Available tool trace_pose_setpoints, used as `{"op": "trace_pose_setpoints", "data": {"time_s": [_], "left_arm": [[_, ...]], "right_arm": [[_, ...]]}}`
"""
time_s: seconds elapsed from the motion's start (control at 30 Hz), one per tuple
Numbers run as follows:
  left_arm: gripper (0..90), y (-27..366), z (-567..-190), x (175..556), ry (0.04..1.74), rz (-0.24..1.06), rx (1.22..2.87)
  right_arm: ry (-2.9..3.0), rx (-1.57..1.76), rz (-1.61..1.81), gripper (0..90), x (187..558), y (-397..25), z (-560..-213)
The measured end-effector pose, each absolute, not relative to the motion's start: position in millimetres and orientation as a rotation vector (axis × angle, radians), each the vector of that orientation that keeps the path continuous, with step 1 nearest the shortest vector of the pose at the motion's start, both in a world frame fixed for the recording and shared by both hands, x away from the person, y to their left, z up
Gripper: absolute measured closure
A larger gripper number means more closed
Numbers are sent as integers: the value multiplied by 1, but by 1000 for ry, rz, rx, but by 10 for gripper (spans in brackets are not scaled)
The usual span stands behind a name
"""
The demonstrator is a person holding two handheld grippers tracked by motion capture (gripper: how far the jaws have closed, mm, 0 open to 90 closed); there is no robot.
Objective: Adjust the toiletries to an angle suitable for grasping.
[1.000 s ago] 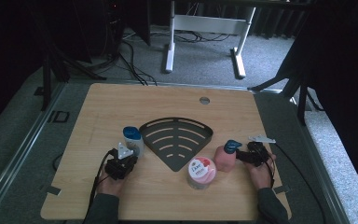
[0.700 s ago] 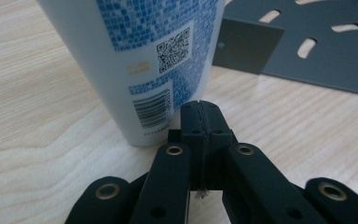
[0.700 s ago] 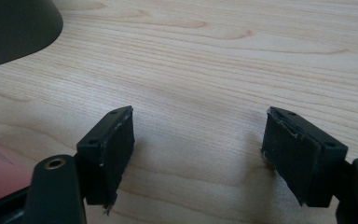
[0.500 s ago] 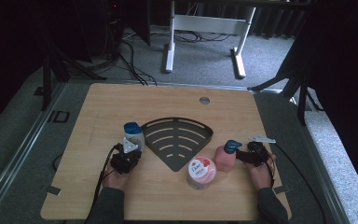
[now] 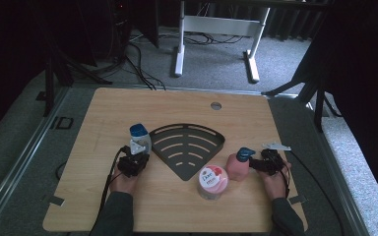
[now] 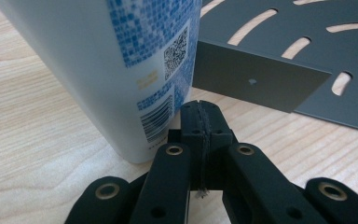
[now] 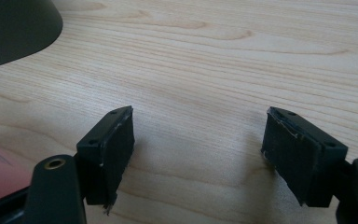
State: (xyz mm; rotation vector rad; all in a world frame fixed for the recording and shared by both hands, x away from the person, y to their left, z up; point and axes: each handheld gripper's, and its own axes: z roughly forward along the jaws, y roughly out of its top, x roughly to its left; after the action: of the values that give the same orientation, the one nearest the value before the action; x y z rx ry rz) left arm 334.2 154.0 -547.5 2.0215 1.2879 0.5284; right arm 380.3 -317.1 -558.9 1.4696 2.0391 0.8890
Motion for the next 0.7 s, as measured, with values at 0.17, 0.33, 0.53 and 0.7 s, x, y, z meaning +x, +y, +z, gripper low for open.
{"op": "trace_pose_setpoints", "data": {"time_s": [0.17,0.33,0.53,0.7], "left_arm": [[897,155,-548,338,1285,529,2024],[888,155,-549,339,1288,525,2019],[832,154,-552,334,1259,527,2057],[810,156,-556,327,1244,520,2060]], "right_arm": [[2039,1470,889,248,380,-317,-559],[2039,1470,889,248,380,-317,-559],[2039,1470,889,248,380,-317,-559],[2043,1469,890,246,379,-317,-559]]}}
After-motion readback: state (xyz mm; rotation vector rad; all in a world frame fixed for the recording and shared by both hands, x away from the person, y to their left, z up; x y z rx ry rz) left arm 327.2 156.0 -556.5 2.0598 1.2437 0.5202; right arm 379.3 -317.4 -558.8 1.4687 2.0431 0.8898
